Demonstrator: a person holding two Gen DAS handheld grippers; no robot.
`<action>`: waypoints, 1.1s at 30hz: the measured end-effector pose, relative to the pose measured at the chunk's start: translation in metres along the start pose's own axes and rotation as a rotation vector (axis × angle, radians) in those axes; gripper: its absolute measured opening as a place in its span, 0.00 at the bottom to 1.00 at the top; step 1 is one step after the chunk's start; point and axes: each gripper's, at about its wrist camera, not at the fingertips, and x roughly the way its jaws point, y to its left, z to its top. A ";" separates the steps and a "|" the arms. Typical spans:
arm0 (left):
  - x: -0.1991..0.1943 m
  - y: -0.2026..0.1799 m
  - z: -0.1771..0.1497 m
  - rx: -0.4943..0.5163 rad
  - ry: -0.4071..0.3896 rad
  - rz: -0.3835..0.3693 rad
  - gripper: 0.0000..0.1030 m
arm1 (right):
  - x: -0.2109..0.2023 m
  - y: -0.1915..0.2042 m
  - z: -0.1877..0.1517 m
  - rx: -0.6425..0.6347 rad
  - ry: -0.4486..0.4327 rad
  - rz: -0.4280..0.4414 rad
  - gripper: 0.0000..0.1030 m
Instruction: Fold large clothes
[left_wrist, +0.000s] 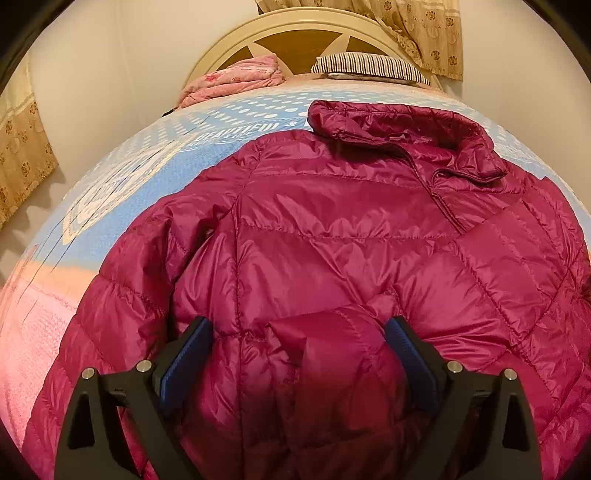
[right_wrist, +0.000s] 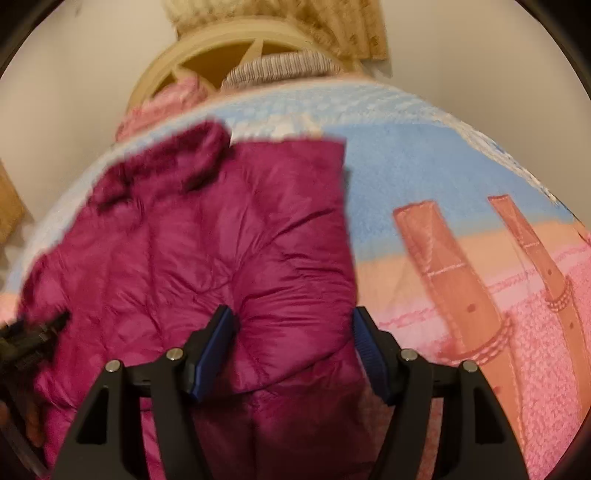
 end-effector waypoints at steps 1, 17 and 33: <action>0.000 0.001 0.000 -0.005 0.000 -0.005 0.93 | -0.008 -0.002 0.003 0.015 -0.041 -0.004 0.67; 0.002 0.005 -0.002 -0.050 0.010 -0.031 0.95 | 0.069 0.023 0.049 -0.121 0.094 0.009 0.60; 0.004 0.006 -0.001 -0.054 0.012 -0.034 0.96 | -0.015 0.074 -0.008 -0.258 0.100 0.082 0.74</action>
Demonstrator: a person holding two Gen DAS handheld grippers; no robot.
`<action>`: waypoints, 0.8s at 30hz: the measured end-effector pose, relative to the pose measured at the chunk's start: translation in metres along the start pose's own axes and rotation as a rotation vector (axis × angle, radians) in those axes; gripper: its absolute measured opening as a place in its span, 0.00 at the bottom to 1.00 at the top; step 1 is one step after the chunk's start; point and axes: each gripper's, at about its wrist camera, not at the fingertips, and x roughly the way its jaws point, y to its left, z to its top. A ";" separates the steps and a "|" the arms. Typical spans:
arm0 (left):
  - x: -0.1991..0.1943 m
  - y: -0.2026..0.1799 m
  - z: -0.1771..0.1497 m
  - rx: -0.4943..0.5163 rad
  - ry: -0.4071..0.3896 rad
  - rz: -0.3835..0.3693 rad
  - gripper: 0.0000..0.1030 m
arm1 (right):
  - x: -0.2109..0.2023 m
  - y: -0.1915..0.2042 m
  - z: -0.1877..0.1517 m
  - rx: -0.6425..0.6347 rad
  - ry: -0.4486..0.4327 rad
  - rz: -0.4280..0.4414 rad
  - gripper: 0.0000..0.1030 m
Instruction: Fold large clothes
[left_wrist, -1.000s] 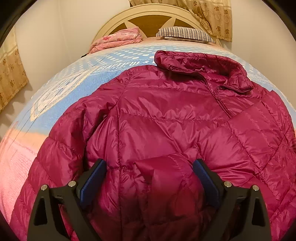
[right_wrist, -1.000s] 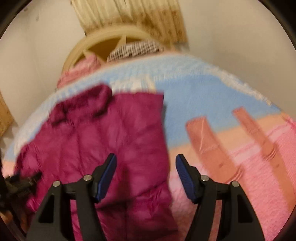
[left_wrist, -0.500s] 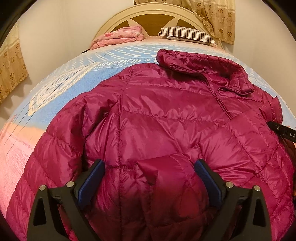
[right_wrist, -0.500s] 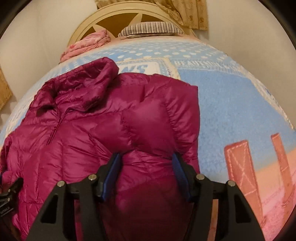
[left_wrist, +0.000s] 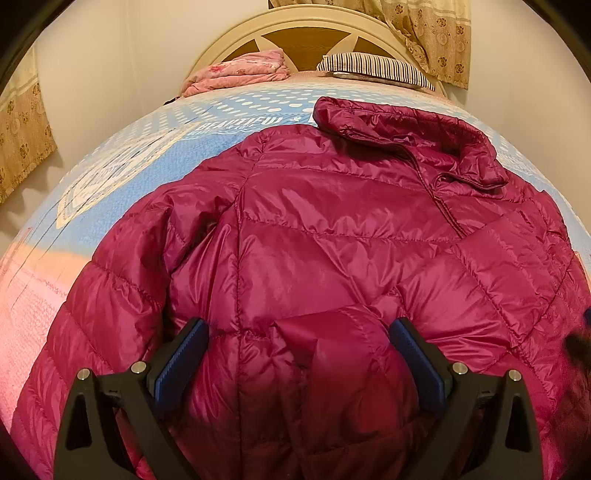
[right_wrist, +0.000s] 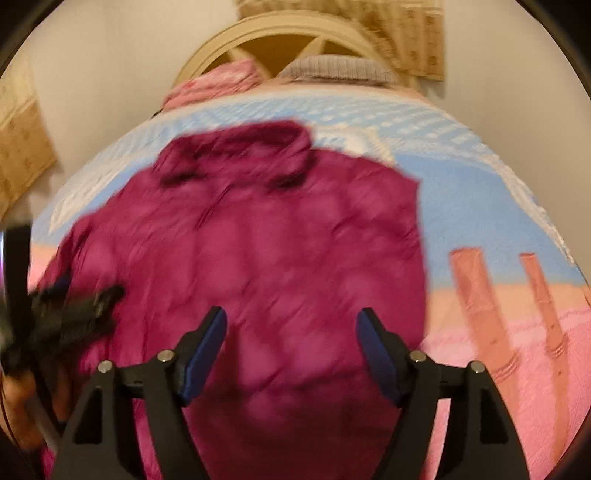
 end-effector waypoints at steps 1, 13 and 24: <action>0.000 0.000 0.000 0.000 -0.001 0.001 0.96 | 0.005 0.005 -0.005 -0.021 0.008 -0.008 0.74; -0.039 0.023 0.002 -0.025 -0.029 0.006 0.96 | 0.019 0.012 -0.022 -0.056 -0.003 -0.080 0.78; -0.136 0.193 -0.082 -0.110 -0.081 0.321 0.96 | 0.020 0.017 -0.021 -0.069 -0.015 -0.118 0.82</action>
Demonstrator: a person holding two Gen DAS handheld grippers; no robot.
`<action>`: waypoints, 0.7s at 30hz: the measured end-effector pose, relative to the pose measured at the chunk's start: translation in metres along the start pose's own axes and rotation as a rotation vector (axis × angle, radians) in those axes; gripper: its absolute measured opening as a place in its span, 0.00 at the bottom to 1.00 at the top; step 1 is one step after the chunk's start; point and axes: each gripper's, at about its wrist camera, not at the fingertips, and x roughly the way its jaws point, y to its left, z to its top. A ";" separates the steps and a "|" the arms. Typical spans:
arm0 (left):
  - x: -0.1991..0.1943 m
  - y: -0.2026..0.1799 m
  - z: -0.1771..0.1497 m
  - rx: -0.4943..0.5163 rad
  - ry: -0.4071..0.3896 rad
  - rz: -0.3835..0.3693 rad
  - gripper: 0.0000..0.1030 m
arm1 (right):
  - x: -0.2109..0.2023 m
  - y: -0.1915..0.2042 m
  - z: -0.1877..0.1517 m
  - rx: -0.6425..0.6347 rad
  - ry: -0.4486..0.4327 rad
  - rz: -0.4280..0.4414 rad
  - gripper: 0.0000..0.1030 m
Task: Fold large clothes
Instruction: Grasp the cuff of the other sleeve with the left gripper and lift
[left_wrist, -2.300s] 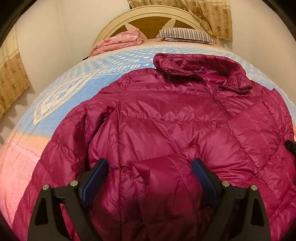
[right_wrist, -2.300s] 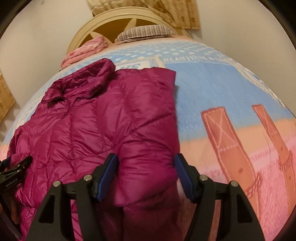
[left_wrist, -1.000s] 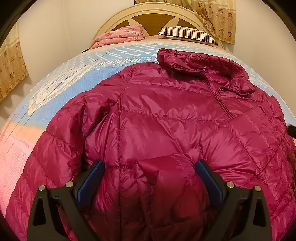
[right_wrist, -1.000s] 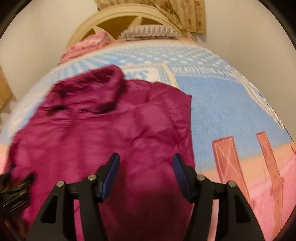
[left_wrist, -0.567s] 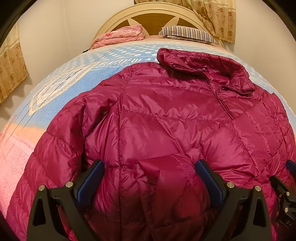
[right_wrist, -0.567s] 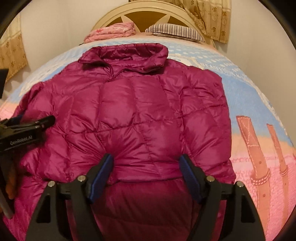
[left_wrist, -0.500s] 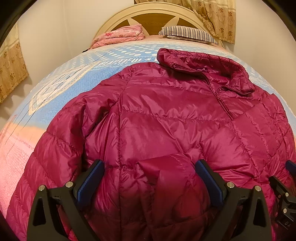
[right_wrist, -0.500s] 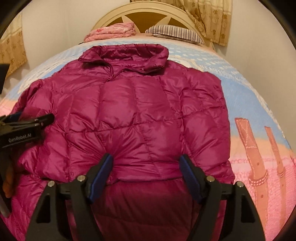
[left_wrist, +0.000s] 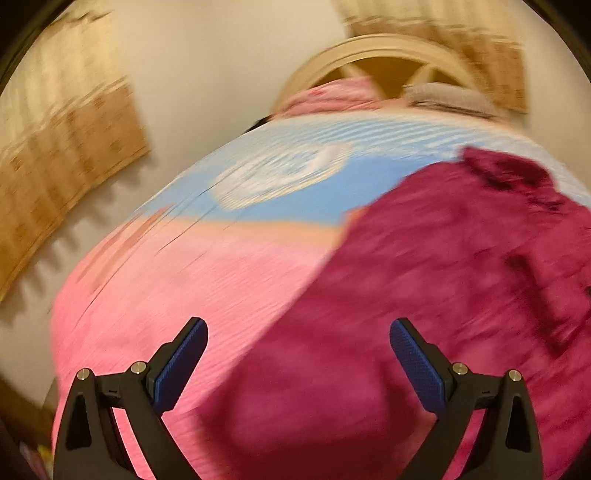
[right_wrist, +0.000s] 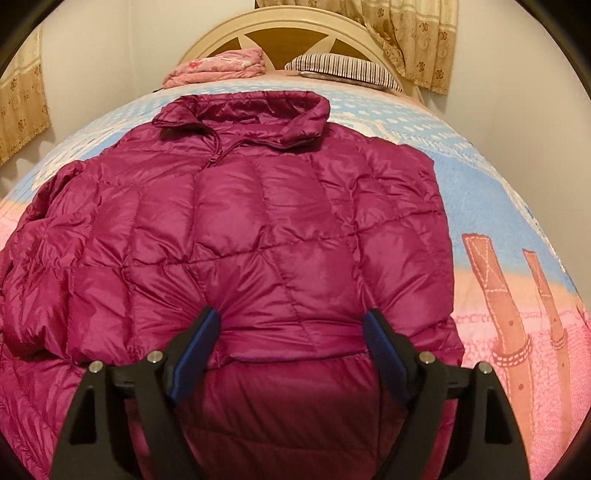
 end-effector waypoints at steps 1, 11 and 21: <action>0.001 0.014 -0.007 -0.027 0.019 0.005 0.96 | -0.001 0.000 0.000 -0.002 -0.001 -0.005 0.82; -0.012 0.044 -0.051 -0.136 0.126 -0.149 0.96 | -0.002 0.002 -0.001 -0.022 -0.004 -0.044 0.87; -0.003 0.034 -0.038 -0.108 0.110 -0.093 0.18 | -0.054 0.000 -0.017 -0.014 -0.123 0.011 0.87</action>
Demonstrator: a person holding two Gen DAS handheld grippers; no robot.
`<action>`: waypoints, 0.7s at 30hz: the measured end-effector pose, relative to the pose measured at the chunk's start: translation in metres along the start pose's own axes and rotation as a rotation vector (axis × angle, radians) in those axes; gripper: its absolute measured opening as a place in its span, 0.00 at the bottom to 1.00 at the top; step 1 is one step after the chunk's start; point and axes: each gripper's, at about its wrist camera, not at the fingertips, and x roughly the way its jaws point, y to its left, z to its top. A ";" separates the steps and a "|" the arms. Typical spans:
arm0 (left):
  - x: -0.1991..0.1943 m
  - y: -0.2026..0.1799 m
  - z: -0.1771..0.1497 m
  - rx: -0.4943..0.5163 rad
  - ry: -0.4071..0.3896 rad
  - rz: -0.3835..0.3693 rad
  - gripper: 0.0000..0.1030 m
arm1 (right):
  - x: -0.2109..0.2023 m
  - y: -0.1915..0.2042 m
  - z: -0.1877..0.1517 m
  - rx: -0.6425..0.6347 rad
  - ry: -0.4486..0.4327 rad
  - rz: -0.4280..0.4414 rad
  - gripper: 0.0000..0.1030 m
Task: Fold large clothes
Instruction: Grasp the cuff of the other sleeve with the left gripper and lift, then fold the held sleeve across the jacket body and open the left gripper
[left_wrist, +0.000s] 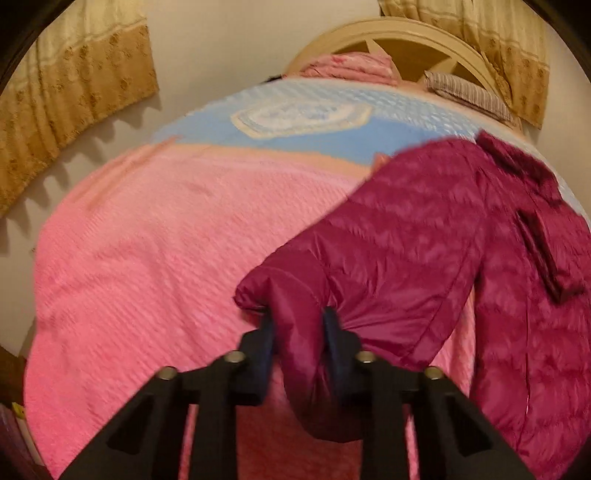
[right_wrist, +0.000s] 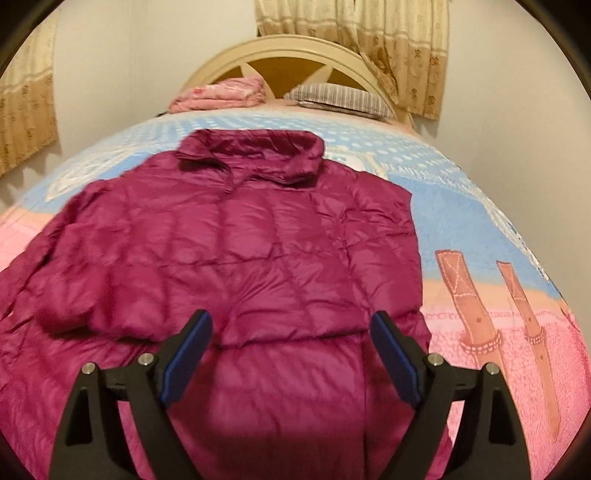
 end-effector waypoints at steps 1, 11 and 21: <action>-0.004 0.005 0.007 -0.006 -0.021 0.017 0.16 | -0.003 0.000 -0.002 -0.006 -0.004 0.004 0.87; -0.071 -0.010 0.099 0.056 -0.286 0.104 0.12 | -0.010 -0.028 -0.013 0.090 -0.012 0.031 0.87; -0.101 -0.188 0.118 0.302 -0.385 -0.073 0.12 | -0.008 -0.048 -0.024 0.196 0.000 0.047 0.87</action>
